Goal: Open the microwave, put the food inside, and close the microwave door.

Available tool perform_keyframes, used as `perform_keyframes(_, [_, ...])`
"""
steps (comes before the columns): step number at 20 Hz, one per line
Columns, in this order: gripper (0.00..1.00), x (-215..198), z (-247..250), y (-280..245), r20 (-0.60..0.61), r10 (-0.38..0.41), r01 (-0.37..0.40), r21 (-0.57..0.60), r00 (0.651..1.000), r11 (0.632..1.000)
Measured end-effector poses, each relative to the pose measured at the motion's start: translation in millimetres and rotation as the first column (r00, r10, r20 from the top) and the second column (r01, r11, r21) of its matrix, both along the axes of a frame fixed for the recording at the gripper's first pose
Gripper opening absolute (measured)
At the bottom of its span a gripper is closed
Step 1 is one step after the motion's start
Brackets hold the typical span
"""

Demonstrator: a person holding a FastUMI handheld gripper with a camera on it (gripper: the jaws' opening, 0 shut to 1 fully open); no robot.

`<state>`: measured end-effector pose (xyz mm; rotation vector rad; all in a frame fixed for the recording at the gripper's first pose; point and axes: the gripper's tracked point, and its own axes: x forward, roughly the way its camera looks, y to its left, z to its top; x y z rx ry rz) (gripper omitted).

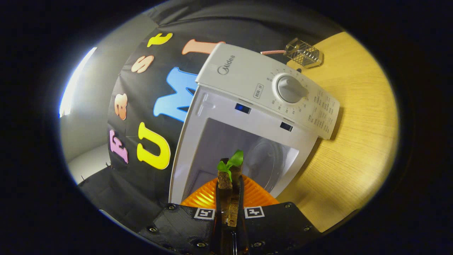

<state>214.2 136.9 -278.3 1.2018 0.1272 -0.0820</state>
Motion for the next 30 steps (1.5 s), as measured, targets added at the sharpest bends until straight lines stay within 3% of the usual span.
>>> perform_keyframes(8, [0.16,46.8,-23.1,2.3,-0.012,-0.109,0.11,0.072,0.994,0.991])
perform_keyframes(15, [0.16,72.9,-42.3,-4.6,-0.056,-0.212,0.215,0.054,0.976,0.975])
perform_keyframes(20, [0.16,85.9,-51.7,-7.4,-0.066,-0.236,0.238,0.035,0.97,0.971])
perform_keyframes(29, [0.35,88.8,-50.6,-10.4,-0.09,-0.213,0.218,0.052,0.973,0.975])
perform_keyframes(30, [0.42,86.1,-48.1,-9.8,-0.093,-0.198,0.202,0.041,0.976,0.978])
